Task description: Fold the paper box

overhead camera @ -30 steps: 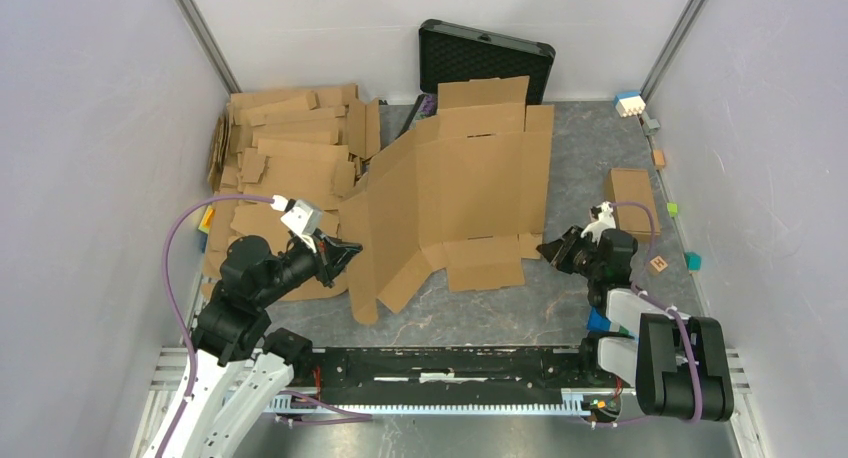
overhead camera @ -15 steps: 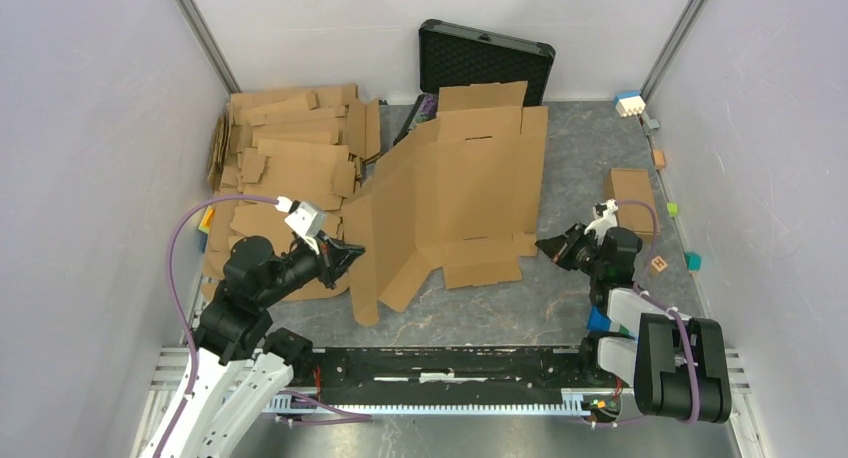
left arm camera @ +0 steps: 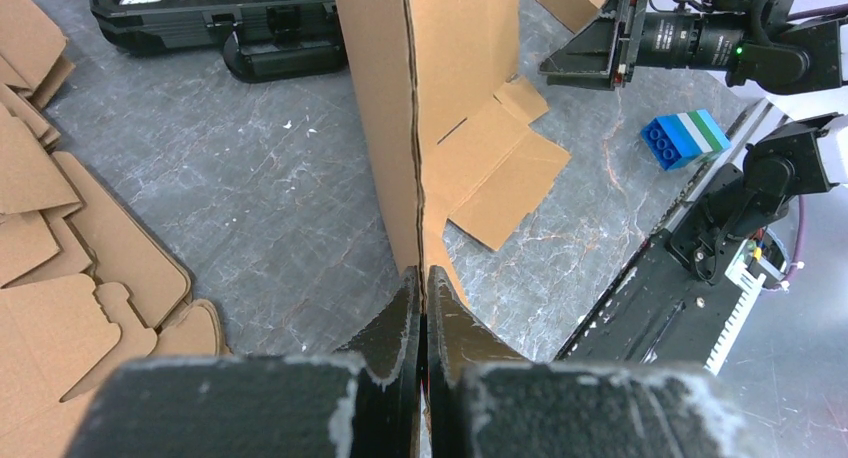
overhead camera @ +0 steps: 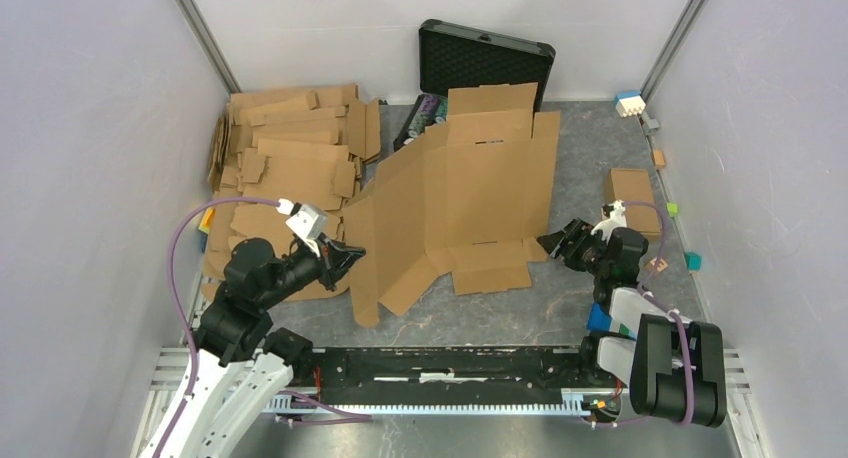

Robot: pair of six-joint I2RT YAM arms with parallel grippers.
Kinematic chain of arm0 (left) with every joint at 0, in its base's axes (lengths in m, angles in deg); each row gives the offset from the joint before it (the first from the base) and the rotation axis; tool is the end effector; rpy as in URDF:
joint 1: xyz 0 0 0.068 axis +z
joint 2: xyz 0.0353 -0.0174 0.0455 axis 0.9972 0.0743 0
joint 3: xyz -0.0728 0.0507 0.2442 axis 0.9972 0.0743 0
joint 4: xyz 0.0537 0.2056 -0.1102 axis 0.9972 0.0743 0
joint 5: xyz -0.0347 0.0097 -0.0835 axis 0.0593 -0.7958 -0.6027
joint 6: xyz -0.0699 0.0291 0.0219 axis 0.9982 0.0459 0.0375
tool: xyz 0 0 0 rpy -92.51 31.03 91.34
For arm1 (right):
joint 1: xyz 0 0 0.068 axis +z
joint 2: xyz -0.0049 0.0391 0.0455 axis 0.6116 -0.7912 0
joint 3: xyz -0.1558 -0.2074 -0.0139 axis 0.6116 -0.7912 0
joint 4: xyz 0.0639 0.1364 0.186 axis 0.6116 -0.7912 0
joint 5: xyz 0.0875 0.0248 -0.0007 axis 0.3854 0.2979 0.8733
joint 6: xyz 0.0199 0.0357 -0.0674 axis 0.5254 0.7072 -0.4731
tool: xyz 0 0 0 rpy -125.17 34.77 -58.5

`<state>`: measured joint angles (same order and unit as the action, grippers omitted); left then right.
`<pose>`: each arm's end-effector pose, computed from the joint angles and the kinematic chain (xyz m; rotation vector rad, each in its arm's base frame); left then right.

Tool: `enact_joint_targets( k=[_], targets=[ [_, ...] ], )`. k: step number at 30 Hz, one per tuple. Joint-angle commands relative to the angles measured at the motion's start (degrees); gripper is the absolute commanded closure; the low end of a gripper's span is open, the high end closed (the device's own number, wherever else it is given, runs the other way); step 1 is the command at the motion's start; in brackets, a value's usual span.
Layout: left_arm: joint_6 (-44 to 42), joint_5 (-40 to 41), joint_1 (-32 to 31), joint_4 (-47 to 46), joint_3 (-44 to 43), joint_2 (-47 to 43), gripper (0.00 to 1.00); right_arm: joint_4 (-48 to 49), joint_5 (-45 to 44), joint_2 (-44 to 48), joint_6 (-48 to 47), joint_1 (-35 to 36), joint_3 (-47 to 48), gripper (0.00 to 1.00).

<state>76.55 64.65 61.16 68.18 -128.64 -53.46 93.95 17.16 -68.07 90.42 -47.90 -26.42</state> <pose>0.0984 -0.0737 0.3004 0.5440 1.7665 -0.7617 0.2063 -0.0017 0.1267 0.4582 2.0570 0.8053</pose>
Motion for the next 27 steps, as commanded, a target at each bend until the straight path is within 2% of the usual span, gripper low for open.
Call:
enact_joint_targets(
  k=[1, 5, 8, 12, 21, 27],
  targets=[
    [-2.82, -0.81, -0.47, -2.43, 0.34, -1.64, 0.98, -1.05, -4.00, 2.37, -6.04, -0.10, 2.10, 0.20],
    [-2.73, 0.01, -0.52, -2.69, 0.51, -2.00, 0.98, 1.74, -2.55, 6.29, -9.71, 1.93, 2.22, 0.06],
    [-2.07, 1.76, -0.52, -2.61, 0.45, -1.81, 0.98, 0.92, -6.21, 9.88, -12.70, 6.25, 3.28, 0.02],
    [-1.81, 2.87, -0.56, -2.61, -0.31, -0.89, 0.98, -0.84, -14.56, 10.74, -14.74, 9.75, 6.50, 0.02],
    [-3.51, 3.14, -0.54, -1.84, -0.76, 0.34, 0.98, 9.59, -15.19, 3.80, -16.78, 9.60, 13.44, 0.02],
    [-4.18, 2.53, -0.51, -1.51, -0.73, 1.07, 0.98, 11.48, -6.37, -6.97, -19.13, 9.66, 24.56, 0.02]
  ],
)
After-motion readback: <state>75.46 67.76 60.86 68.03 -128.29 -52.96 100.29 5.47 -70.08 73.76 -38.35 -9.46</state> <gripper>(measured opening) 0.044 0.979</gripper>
